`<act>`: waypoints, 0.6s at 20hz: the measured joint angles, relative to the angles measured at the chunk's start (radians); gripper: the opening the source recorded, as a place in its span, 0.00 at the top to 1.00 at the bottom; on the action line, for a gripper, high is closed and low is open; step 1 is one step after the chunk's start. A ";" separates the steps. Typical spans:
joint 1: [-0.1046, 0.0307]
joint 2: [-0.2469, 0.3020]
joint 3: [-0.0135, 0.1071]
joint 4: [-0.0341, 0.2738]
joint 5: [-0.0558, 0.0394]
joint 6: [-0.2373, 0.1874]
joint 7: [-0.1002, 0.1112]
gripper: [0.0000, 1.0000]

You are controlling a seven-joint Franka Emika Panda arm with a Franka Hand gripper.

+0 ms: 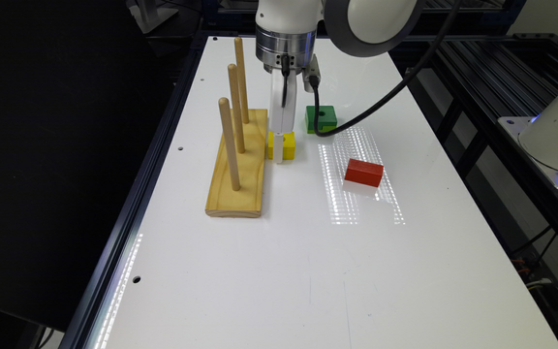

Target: Pick up yellow block.

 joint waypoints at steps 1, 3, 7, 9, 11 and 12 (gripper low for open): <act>0.000 0.000 0.000 0.000 0.0000 0.000 0.000 1.00; 0.000 0.000 0.000 0.000 0.0000 -0.001 0.000 1.00; 0.000 -0.001 0.000 0.000 0.0000 -0.001 0.000 1.00; -0.001 -0.006 0.000 0.000 0.0000 -0.006 0.000 1.00; -0.001 -0.020 0.000 0.000 0.0000 -0.019 0.000 1.00; -0.001 -0.029 0.000 0.000 0.0000 -0.029 0.000 1.00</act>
